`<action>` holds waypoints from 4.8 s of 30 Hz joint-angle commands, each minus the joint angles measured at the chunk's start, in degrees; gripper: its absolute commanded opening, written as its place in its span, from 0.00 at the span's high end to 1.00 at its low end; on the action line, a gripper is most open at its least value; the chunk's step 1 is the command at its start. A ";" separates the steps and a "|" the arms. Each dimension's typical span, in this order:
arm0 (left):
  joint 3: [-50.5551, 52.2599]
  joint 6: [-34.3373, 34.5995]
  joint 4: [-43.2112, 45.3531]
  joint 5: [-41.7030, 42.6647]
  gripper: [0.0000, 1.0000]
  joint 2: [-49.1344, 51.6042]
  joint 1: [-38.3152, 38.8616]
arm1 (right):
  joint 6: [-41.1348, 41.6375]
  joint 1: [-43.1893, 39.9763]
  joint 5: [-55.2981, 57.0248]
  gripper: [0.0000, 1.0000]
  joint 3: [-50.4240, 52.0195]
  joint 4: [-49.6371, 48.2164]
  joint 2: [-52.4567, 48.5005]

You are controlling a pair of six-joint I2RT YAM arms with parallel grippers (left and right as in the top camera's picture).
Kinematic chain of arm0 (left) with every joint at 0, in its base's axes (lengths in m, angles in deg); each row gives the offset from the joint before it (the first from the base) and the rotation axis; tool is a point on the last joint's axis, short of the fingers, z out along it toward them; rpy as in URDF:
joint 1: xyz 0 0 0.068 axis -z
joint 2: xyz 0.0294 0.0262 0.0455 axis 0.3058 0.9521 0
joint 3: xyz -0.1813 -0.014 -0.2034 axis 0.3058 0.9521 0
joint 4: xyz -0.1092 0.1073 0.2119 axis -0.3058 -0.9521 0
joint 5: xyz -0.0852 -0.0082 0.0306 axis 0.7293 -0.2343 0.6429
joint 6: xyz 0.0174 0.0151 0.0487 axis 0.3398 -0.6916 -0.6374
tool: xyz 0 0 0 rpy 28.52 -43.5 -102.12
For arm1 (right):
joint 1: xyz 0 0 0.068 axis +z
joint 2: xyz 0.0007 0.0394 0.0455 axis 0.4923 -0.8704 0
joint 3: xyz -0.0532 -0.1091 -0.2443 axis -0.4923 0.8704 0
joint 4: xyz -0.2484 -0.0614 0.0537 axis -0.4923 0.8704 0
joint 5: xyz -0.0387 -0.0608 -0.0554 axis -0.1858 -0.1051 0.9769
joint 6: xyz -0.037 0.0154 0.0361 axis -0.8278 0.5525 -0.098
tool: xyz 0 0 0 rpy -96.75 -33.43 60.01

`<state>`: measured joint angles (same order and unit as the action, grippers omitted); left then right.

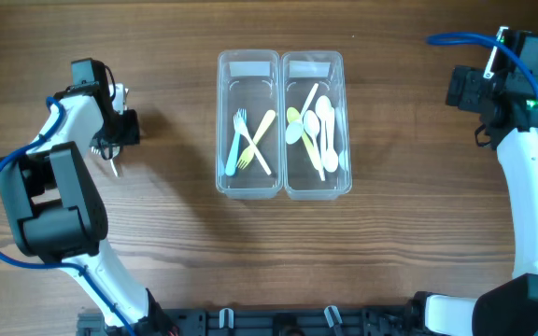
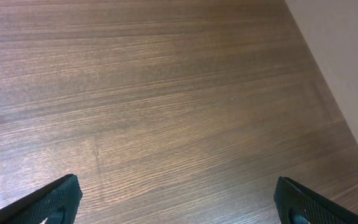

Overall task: Pack container
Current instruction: 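Return the left gripper and grasp the white knife, then place the white knife into the left container, then move the left gripper back and grasp the last white fork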

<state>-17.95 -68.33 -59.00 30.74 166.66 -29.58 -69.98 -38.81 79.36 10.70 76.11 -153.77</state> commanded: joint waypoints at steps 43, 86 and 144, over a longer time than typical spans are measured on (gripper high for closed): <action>0.00 4.24 -6.27 2.71 0.96 -19.10 16.63 | 1.14 0.09 -0.26 0.00 -0.63 0.00 -0.04; 0.02 14.34 3.96 -1.75 0.60 -29.22 24.46 | 1.11 0.09 -0.26 0.00 -0.63 -0.02 -0.04; 0.02 -12.17 5.05 11.28 0.96 5.11 -2.69 | 1.14 0.09 -0.26 0.00 -0.63 -0.02 -0.04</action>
<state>-19.96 -86.12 -52.11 41.69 169.74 -33.27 -70.00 -38.81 79.36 10.70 76.11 -153.77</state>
